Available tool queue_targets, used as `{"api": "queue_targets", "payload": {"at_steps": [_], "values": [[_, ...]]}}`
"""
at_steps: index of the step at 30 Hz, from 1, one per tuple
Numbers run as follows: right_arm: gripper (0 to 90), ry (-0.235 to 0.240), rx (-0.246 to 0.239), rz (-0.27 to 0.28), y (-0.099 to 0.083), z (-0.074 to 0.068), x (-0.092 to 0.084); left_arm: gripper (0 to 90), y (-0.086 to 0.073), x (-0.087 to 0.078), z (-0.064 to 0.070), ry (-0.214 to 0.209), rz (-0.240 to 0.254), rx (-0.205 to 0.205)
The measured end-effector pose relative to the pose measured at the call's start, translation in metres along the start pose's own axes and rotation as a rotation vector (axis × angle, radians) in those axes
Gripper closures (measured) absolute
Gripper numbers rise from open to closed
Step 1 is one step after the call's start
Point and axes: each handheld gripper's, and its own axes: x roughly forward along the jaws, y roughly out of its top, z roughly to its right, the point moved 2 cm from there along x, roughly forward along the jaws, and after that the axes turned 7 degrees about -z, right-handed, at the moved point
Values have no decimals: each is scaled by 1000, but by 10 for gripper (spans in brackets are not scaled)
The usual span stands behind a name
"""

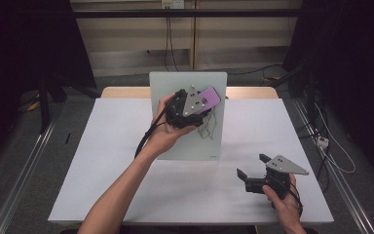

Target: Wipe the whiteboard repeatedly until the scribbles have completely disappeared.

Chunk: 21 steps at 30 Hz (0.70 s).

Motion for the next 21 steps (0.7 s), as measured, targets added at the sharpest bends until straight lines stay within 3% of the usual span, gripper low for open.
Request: {"api": "queue_targets", "payload": {"at_steps": [8, 11, 17, 21], "values": [[28, -2, -1, 2, 0, 0, 0, 411, -16, 13, 30, -64, -27, 10], [28, -1, -6, 1, 0, 0, 0, 410, -19, 18, 39, -62, -34, 20], [28, -1, -6, 1, 0, 0, 0, 410, -16, 18, 37, -77, -41, 0], [28, -3, -5, 0, 0, 1, 0, 410, -9, 15, 29, -59, -35, -6]]}}
